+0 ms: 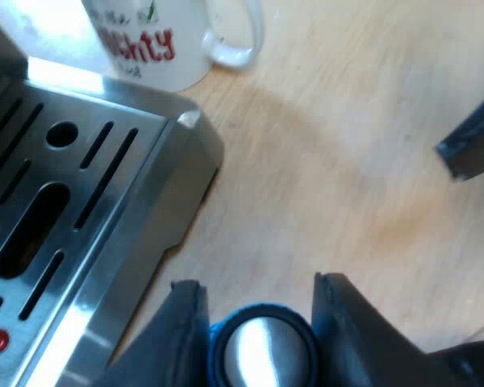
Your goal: Grind coffee beans and then tamp
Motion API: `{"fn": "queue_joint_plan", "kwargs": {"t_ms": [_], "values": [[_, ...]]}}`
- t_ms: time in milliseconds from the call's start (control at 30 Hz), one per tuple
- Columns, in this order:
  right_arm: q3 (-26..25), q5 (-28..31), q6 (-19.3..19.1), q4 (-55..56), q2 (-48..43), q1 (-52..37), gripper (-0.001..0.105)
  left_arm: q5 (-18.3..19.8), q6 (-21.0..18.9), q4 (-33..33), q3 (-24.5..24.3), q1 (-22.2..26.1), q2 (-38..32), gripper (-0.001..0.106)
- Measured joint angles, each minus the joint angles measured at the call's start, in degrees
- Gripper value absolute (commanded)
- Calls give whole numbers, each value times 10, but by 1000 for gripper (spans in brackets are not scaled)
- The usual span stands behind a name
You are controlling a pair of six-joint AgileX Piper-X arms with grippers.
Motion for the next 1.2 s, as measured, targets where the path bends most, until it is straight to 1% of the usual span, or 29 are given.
{"fn": "queue_joint_plan", "kwargs": {"t_ms": [200, 633, 833, 967, 1033, 1200], "values": [[0, 0, 0, 0, 0, 0, 69, -7, 0, -18, 0, 0, 9, 17], [0, 0, 0, 0, 0, 0, 69, -22, 1, -18, 0, 0, 9, 17], [0, 0, 0, 0, 0, 0, 69, -25, 1, -20, 0, 20, 14, 17], [0, 0, 0, 0, 0, 0, 69, -15, 1, -21, 0, 23, 25, 17], [0, 0, 0, 0, 0, 0, 69, 1, 1, -21, 0, 23, 29, 17], [0, 0, 0, 0, 0, 0, 69, 4, 1, -21, 0, 23, 28, 17]]}}
